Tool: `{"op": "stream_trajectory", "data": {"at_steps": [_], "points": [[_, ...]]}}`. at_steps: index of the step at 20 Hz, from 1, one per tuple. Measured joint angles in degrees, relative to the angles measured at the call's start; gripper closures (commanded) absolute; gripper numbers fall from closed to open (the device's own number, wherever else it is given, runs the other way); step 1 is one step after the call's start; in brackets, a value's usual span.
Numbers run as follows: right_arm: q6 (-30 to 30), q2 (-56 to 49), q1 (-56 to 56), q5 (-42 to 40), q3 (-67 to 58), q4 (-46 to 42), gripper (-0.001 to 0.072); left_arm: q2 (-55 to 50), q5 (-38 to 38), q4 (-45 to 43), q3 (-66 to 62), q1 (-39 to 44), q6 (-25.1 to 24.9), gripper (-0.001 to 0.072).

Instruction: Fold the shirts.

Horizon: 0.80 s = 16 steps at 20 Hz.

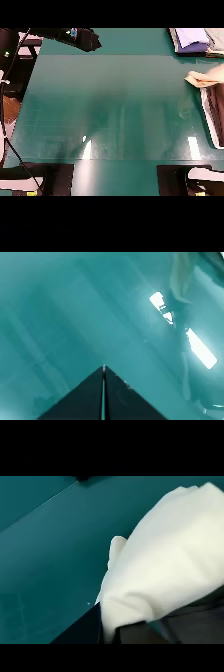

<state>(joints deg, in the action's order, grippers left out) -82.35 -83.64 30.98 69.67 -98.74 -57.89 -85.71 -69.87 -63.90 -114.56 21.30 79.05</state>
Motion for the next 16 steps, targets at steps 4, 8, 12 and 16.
{"op": "stream_trajectory", "data": {"at_steps": [4, 8, 12, 16], "points": [[0.7, 0.4, 3.5, -0.5, -3.1, 0.4, 0.0695, 0.0, 0.3, 0.0, 0.0, 0.4, 0.0, 0.0684], [1.4, 0.5, 4.5, -0.3, -11.7, 2.9, 0.0696, 0.0, 0.4, 0.0, 0.0, 0.4, 0.0, 0.0684], [1.4, 1.8, 6.3, 2.4, -16.1, 3.5, 0.0696, 0.0, 0.4, -0.1, 0.0, 0.4, 0.0, 0.0683], [2.0, 6.2, 10.4, 4.5, -10.9, 3.6, 0.0695, 0.0, 0.4, -0.2, 0.0, 0.4, 0.0, 0.0683]]}}
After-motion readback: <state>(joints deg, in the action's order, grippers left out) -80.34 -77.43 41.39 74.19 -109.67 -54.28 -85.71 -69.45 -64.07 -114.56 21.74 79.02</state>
